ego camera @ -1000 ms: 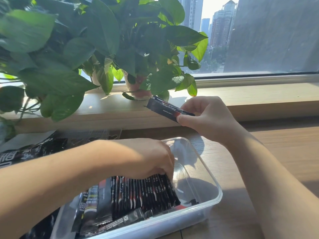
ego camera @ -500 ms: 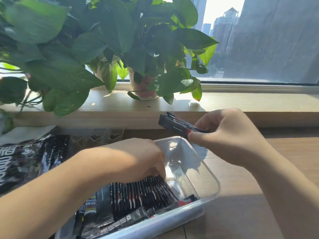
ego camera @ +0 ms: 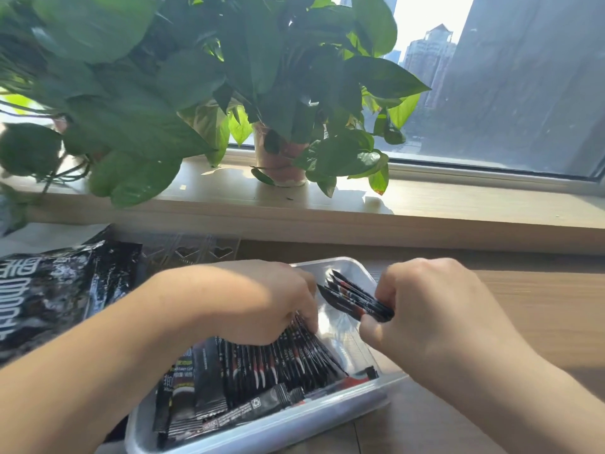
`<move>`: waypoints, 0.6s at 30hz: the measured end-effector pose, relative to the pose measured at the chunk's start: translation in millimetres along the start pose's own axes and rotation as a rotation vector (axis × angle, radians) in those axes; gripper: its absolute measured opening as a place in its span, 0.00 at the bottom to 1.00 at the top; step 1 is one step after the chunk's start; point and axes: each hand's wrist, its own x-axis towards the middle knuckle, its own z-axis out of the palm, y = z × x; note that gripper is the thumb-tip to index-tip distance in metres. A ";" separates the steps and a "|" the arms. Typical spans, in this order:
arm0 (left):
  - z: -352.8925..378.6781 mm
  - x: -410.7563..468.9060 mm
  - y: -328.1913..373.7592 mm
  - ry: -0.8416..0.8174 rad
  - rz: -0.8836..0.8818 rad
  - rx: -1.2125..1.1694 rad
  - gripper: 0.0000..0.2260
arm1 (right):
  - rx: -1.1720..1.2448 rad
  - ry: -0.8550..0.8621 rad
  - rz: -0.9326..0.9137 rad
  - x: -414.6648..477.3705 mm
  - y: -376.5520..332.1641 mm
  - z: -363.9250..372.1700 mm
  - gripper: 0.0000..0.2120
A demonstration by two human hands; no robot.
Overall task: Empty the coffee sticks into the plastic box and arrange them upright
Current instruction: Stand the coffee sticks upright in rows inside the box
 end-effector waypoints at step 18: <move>-1.5 19.4 10.3 -0.096 0.031 0.152 0.13 | -0.096 -0.444 -0.102 32.4 -28.0 26.1 0.22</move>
